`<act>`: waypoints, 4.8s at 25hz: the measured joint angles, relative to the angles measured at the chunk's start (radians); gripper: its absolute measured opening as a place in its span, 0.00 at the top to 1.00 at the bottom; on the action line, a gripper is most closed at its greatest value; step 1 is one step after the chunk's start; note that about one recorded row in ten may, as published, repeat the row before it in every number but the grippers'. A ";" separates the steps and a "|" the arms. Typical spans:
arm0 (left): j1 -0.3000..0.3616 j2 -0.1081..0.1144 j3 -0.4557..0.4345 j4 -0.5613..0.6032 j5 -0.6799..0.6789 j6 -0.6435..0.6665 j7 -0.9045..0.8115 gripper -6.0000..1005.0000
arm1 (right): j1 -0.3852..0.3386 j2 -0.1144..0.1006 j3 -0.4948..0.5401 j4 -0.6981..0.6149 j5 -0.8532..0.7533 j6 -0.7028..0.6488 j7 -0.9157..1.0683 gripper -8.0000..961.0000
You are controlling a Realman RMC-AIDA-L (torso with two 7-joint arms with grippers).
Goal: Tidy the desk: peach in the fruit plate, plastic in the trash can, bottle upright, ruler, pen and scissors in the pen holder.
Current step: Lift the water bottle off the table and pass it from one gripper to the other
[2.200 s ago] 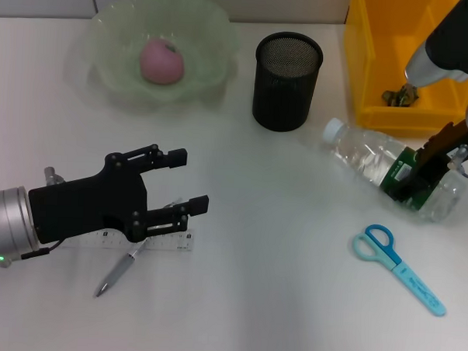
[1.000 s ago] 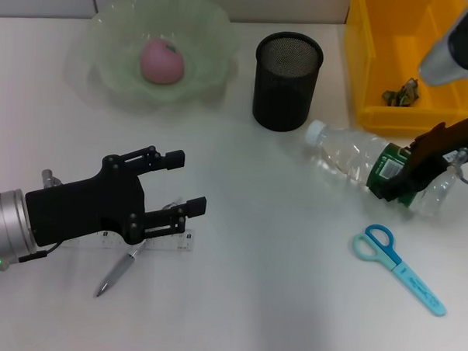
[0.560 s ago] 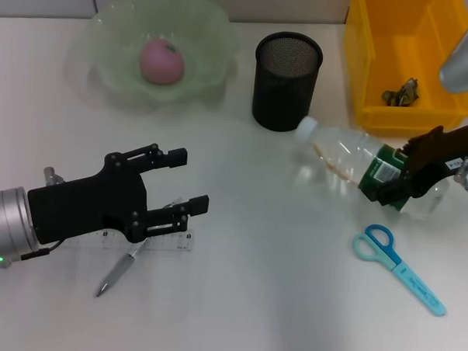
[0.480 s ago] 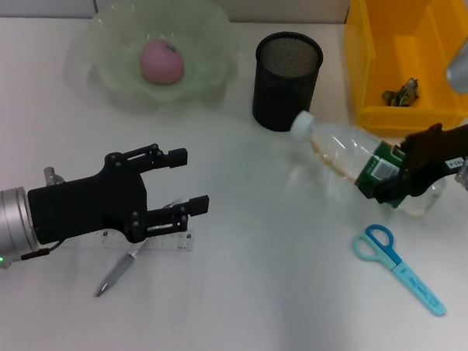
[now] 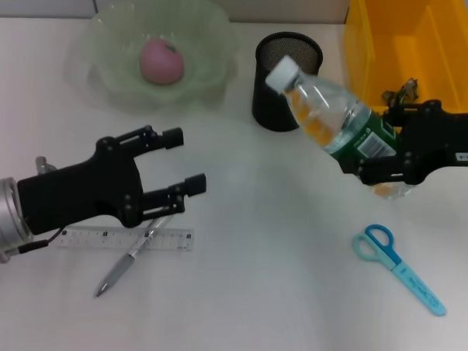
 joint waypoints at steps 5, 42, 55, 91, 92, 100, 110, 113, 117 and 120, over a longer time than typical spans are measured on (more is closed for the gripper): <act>-0.005 0.001 0.000 0.000 -0.037 0.016 -0.044 0.33 | -0.038 0.000 0.017 0.099 0.208 -0.012 -0.193 0.21; -0.084 -0.003 0.004 -0.025 -0.106 0.210 -0.200 0.35 | 0.182 0.005 0.013 1.012 0.576 -0.197 -1.059 0.21; -0.108 -0.002 -0.002 -0.065 -0.113 0.204 -0.190 0.35 | 0.225 0.009 0.000 1.074 0.578 -0.194 -1.072 0.21; -0.142 -0.005 0.003 -0.156 -0.186 0.202 -0.158 0.37 | 0.283 0.009 0.011 1.311 0.683 -0.230 -1.200 0.21; -0.142 -0.005 0.004 -0.158 -0.186 0.202 -0.159 0.37 | 0.284 0.009 0.011 1.312 0.683 -0.230 -1.200 0.21; -0.135 -0.005 -0.001 -0.181 -0.219 0.200 -0.151 0.38 | 0.288 0.009 0.013 1.313 0.683 -0.230 -1.200 0.21; -0.144 -0.004 0.006 -0.186 -0.223 0.196 -0.154 0.56 | 0.295 0.009 0.012 1.313 0.683 -0.223 -1.200 0.21; -0.144 -0.005 0.004 -0.186 -0.224 0.196 -0.153 0.56 | 0.296 0.009 0.012 1.314 0.683 -0.221 -1.200 0.21; -0.144 -0.005 0.001 -0.187 -0.222 0.196 -0.152 0.56 | 0.297 0.009 0.012 1.314 0.683 -0.220 -1.200 0.21; -0.144 -0.004 -0.001 -0.190 -0.223 0.196 -0.152 0.56 | 0.301 0.009 0.012 1.314 0.682 -0.218 -1.198 0.21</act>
